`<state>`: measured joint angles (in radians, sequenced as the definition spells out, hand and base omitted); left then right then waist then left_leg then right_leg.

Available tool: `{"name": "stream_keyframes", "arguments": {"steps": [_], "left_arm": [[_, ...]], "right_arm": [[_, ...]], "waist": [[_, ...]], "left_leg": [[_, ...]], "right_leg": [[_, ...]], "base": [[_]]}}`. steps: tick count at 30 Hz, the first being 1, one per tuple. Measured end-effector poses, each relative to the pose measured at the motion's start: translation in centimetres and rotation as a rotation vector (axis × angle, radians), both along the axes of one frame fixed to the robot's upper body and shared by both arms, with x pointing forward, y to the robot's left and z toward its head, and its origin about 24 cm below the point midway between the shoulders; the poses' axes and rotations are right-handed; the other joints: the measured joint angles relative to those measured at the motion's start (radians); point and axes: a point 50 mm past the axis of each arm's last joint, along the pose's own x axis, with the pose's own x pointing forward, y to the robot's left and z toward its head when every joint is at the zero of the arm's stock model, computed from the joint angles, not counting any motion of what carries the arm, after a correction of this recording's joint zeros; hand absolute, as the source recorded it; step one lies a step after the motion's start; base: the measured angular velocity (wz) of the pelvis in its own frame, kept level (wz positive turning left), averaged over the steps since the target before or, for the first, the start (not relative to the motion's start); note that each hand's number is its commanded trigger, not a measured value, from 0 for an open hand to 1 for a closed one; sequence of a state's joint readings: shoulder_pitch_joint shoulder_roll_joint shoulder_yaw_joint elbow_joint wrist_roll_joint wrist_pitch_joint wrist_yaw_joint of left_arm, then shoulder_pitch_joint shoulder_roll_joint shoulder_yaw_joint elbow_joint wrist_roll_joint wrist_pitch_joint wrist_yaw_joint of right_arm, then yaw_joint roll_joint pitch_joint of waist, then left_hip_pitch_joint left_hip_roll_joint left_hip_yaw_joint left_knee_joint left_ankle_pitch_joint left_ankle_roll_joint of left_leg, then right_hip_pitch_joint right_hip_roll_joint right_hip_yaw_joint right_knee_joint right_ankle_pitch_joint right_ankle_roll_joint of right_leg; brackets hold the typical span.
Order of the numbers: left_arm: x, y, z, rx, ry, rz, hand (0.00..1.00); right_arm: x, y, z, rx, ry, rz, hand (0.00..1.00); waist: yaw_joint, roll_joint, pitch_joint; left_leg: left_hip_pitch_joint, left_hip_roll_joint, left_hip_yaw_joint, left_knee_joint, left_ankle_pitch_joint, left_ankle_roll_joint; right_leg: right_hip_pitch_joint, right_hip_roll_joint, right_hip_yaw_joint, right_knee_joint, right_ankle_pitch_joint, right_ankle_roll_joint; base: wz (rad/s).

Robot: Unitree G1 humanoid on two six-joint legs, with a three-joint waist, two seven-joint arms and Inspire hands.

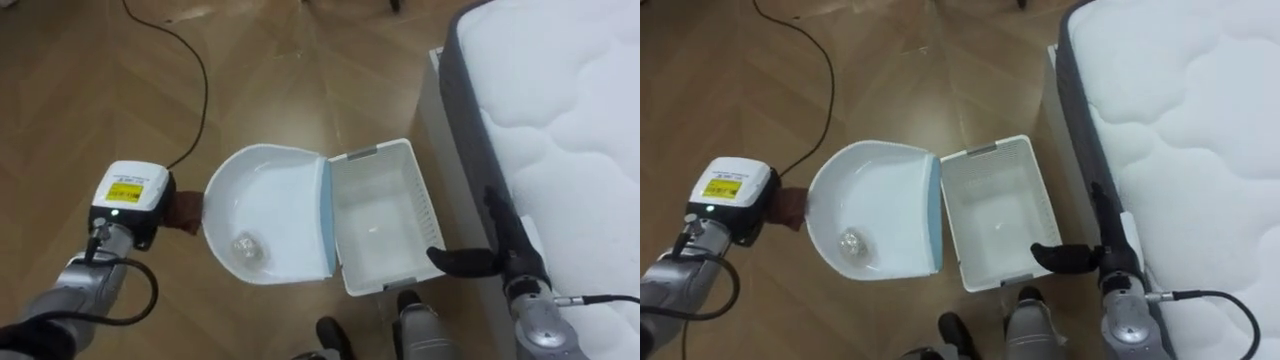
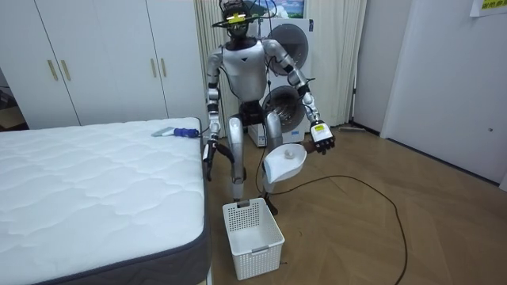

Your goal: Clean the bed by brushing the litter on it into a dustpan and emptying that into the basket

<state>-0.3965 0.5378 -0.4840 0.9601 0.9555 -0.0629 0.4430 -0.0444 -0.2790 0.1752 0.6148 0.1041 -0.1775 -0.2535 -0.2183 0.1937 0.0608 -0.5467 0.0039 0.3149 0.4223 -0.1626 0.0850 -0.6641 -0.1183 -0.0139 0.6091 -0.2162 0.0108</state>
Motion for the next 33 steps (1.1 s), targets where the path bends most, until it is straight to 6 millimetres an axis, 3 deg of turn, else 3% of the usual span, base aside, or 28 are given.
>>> {"name": "stream_keyframes", "arguments": {"steps": [7,10,12,17,21,29,33], "left_arm": [[0.8,0.1,0.7,0.023,-0.019,0.010,1.00],[0.9,0.1,0.8,0.027,-0.023,0.013,1.00],[1.0,0.2,0.8,0.030,-0.023,0.014,1.00],[1.5,0.8,1.4,0.043,-0.013,0.041,1.00],[1.5,0.9,1.3,0.050,-0.001,0.043,1.00],[1.1,3.0,1.9,0.127,0.026,0.075,1.00],[1.0,3.1,1.9,0.141,0.030,0.081,1.00]], "right_arm": [[0.2,-0.1,0.2,-0.011,-0.010,-0.015,0.00],[0.7,-0.1,0.5,-0.011,-0.023,-0.012,0.00],[1.1,0.0,0.8,-0.010,-0.039,-0.017,0.00],[1.7,0.0,1.3,-0.017,-0.059,-0.017,0.00],[1.6,-0.1,1.2,-0.010,-0.054,-0.022,0.00],[1.5,-0.1,1.1,0.015,-0.050,-0.034,0.00],[1.5,-0.1,1.1,0.006,-0.048,-0.029,0.00]], "waist": [[-0.001,0.024,0.0062],[-0.009,0.044,0.0097],[-0.018,0.069,0.0133],[-0.021,0.096,0.0118],[-0.021,0.100,0.0126],[-0.024,0.106,0.0120],[-0.024,0.106,0.0120]], "left_leg": [[0.013,-0.002,0.027,-0.014,0.000,0.000],[0.013,-0.003,0.037,-0.021,-0.001,0.001],[0.016,-0.006,0.046,-0.028,-0.001,0.001],[0.023,-0.017,0.070,-0.031,-0.001,0.001],[0.049,-0.017,0.092,-0.047,-0.003,0.001],[0.052,-0.017,0.096,-0.047,-0.004,0.001],[0.052,-0.017,0.096,-0.047,-0.004,0.002]], "right_leg": [[-0.005,0.004,0.025,-0.001,0.000,0.002],[-0.014,0.006,0.037,0.001,-0.001,0.003],[-0.022,0.004,0.046,0.005,-0.002,0.005],[-0.043,0.001,0.080,0.035,-0.012,0.008],[-0.032,0.007,0.095,0.032,-0.011,0.009],[-0.032,0.013,0.105,0.035,-0.010,0.011],[-0.032,0.013,0.105,0.035,-0.010,0.011]], "base": [[-0.11],[-0.09],[-0.06],[-0.14],[-0.14],[-0.03],[0.00]]}}
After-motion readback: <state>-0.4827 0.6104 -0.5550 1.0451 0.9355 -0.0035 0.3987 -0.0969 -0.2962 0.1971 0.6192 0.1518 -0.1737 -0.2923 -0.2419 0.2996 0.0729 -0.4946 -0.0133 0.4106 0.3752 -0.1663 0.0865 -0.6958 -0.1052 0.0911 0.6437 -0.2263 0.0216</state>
